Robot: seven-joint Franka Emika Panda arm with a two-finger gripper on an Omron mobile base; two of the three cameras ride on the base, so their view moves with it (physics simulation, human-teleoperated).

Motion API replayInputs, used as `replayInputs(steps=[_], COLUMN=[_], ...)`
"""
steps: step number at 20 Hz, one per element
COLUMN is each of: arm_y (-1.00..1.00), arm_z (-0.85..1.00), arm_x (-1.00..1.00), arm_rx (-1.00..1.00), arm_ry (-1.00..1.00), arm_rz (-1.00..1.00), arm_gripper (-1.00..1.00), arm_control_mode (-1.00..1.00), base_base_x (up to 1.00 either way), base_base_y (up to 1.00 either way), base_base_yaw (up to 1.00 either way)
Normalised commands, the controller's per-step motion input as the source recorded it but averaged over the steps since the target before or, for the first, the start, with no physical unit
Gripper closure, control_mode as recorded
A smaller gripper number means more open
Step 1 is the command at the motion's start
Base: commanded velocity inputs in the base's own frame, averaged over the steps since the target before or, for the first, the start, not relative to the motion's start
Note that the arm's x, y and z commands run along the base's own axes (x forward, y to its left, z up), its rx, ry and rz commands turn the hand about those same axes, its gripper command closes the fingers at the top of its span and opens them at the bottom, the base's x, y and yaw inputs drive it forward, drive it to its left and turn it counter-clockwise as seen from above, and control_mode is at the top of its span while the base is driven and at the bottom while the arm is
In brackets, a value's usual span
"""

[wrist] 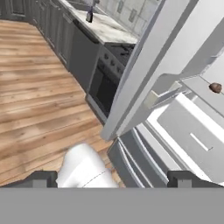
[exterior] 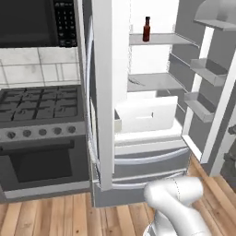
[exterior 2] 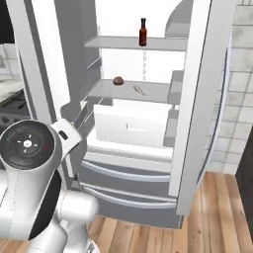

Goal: Place the condiment bottle and condiment bottle from the counter to the top shelf of the fridge. If the existing items in the fridge are on the top shelf, move them to other shelves.

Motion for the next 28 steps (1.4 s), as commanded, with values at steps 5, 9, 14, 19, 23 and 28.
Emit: replayInputs(steps=[5, 9, 14, 19, 23, 28], arm_y=[0.0, 0.0, 0.0, 0.0, 0.0, 0.0], arm_z=[0.0, 0.0, 0.0, 0.0, 0.0, 0.0], arm_x=[0.0, 0.0, 0.0, 0.0, 0.0, 0.0], arm_rx=[0.0, 0.0, 0.0, 0.0, 0.0, 0.0], arm_ry=[0.0, 0.0, 0.0, 0.0, 0.0, 0.0], arm_rz=[0.0, 0.0, 0.0, 0.0, 0.0, 0.0], arm_gripper=[-1.0, -1.0, -1.0, -1.0, -1.0, -1.0], arm_control_mode=[1.0, 1.0, 1.0, 1.0, 1.0, 1.0], base_base_x=[-1.0, -1.0, -0.42, 0.62, 1.0, 1.0], base_base_y=[0.61, 1.0, 1.0, 1.0, 1.0, 1.0], base_base_yaw=[0.31, 0.36, 0.26, 0.11, 0.0, -0.06])
